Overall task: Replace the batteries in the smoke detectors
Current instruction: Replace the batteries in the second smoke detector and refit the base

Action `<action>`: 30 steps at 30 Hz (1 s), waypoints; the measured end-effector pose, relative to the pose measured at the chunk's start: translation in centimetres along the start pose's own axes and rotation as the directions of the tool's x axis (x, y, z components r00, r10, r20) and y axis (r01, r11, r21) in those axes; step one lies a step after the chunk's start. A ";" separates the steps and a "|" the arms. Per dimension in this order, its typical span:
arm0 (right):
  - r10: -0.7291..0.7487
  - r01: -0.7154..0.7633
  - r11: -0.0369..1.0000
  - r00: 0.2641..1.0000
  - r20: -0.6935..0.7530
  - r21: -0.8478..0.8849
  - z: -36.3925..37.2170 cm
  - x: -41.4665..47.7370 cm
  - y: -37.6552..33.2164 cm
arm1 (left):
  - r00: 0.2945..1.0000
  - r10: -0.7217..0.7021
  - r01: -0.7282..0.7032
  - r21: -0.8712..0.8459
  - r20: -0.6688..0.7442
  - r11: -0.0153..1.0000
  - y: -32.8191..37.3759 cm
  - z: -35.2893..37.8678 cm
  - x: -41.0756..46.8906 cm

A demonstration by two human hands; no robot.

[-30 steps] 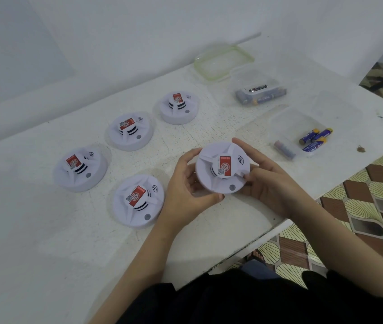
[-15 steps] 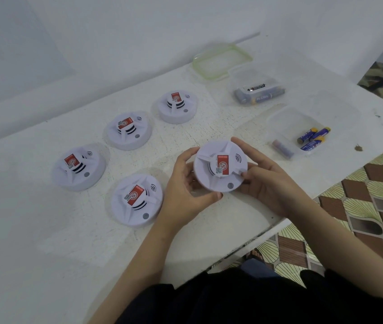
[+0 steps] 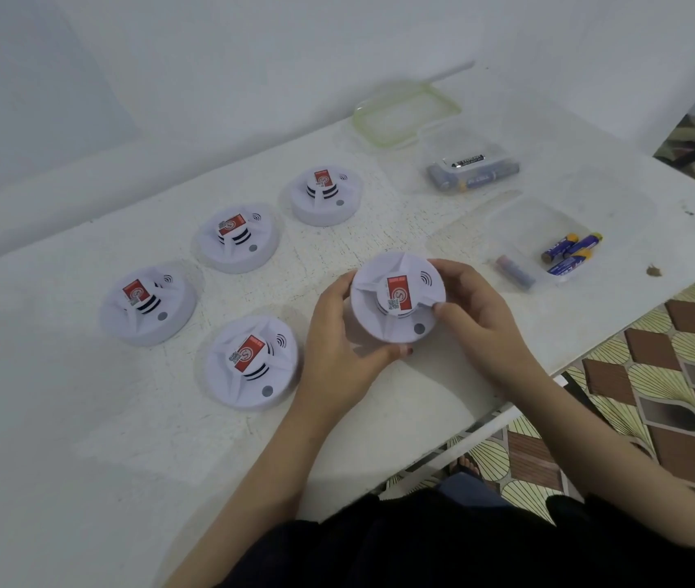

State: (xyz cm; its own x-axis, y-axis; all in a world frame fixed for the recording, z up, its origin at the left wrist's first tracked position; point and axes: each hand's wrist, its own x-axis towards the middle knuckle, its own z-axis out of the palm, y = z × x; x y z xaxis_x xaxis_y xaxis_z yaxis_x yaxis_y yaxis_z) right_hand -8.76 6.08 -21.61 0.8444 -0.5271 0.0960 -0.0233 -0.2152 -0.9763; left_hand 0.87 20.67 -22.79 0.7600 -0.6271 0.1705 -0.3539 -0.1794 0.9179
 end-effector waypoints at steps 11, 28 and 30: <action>-0.043 0.047 0.973 0.999 0.022 -0.225 -0.2 0.2 0.0 | 0.992 0.127 -0.127 0.070 0.004 0.989 0.6 0.0 0.7; -0.087 0.084 0.939 0.996 0.005 -0.335 -0.1 0.2 0.3 | 0.995 0.095 -0.092 0.193 -0.009 0.977 0.9 -0.1 0.5; -0.092 0.087 0.930 0.996 0.003 -0.357 0.0 0.2 0.2 | 0.999 0.053 -0.051 0.233 -0.002 0.971 0.6 0.0 0.5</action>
State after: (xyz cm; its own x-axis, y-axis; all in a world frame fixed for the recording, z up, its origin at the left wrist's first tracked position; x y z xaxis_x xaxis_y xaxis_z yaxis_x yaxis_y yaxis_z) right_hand -8.60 5.93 -21.83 0.8447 -0.5024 0.1845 -0.1397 -0.5397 -0.8302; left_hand 1.03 20.29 -22.17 0.7413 -0.6340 0.2201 -0.5098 -0.3186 0.7991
